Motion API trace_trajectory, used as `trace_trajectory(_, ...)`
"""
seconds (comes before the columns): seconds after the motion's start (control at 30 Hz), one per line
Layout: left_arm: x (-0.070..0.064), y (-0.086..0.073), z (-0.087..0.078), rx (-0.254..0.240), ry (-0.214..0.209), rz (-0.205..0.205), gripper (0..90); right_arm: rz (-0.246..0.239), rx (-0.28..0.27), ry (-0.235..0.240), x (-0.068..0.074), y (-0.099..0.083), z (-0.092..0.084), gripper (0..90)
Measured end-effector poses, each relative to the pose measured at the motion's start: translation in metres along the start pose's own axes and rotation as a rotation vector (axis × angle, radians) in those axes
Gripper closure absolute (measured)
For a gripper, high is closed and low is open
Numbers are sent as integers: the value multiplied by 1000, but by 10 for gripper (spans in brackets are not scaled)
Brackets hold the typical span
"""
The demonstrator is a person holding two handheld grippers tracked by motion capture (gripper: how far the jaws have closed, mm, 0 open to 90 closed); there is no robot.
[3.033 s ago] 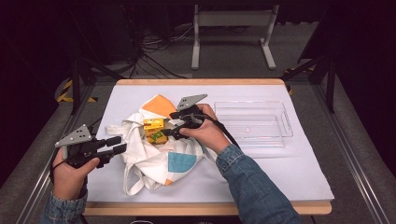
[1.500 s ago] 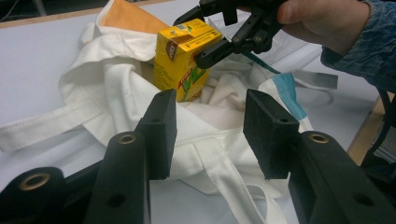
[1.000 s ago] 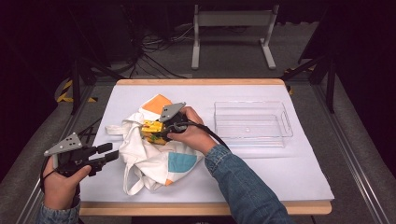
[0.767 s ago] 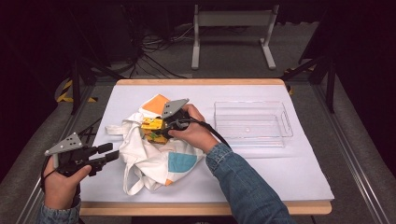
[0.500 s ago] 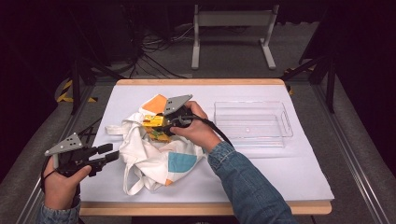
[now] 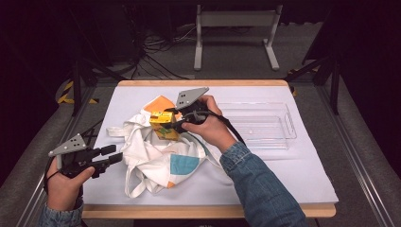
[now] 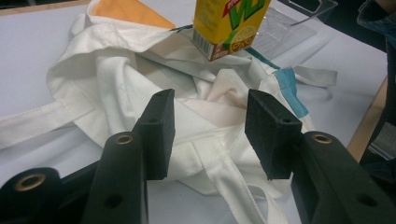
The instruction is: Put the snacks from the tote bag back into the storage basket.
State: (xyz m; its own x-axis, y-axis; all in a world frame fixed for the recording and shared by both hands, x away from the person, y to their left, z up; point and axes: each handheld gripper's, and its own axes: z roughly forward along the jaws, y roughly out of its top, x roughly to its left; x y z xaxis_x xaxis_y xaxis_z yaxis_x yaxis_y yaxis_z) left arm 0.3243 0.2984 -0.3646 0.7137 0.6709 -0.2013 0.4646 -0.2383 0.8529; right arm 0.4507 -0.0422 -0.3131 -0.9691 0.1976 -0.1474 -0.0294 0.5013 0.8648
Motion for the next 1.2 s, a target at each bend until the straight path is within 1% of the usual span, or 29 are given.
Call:
trace_trajectory(0.3,0,4,7,3,-6,11,515,8,-22,-18,-3,3,-33,511)
trace_trajectory(0.33,0,4,7,3,-6,11,510,8,-22,-18,-3,3,-33,511)
trace_trajectory(0.37,0,5,8,4,-4,8,498,10,-20,-21,-5,3,-39,511)
trace_trajectory(0.4,0,5,8,4,-4,8,485,10,-20,-21,-5,3,-39,511)
trace_trajectory(0.43,1,6,9,5,2,18,475,13,-19,-28,-6,2,-45,511)
trace_trajectory(0.5,0,6,10,5,-1,10,469,15,-22,-34,-7,1,-52,511)
trace_trajectory(0.53,0,6,10,5,-1,10,464,15,-22,-34,-7,1,-52,511)
trace_trajectory(0.57,1,7,10,5,1,14,461,18,-26,-40,-9,0,-59,511)
trace_trajectory(0.6,0,7,10,3,2,8,460,20,-26,-42,-9,-1,-62,511)
trace_trajectory(0.7,1,7,10,2,2,14,455,26,-28,-52,-12,-3,-72,510)
trace_trajectory(0.97,0,6,9,4,9,14,449,37,-30,-72,-18,-9,-97,510)
trace_trajectory(1.0,0,6,8,2,12,9,447,37,-30,-75,-19,-10,-100,510)
trace_trajectory(1.1,1,5,7,1,17,10,441,41,-29,-86,-20,-12,-109,510)
trace_trajectory(1.13,1,5,6,-1,18,1,440,42,-29,-91,-21,-13,-112,510)
trace_trajectory(1.2,0,4,6,-1,17,-1,440,44,-28,-96,-22,-16,-118,510)
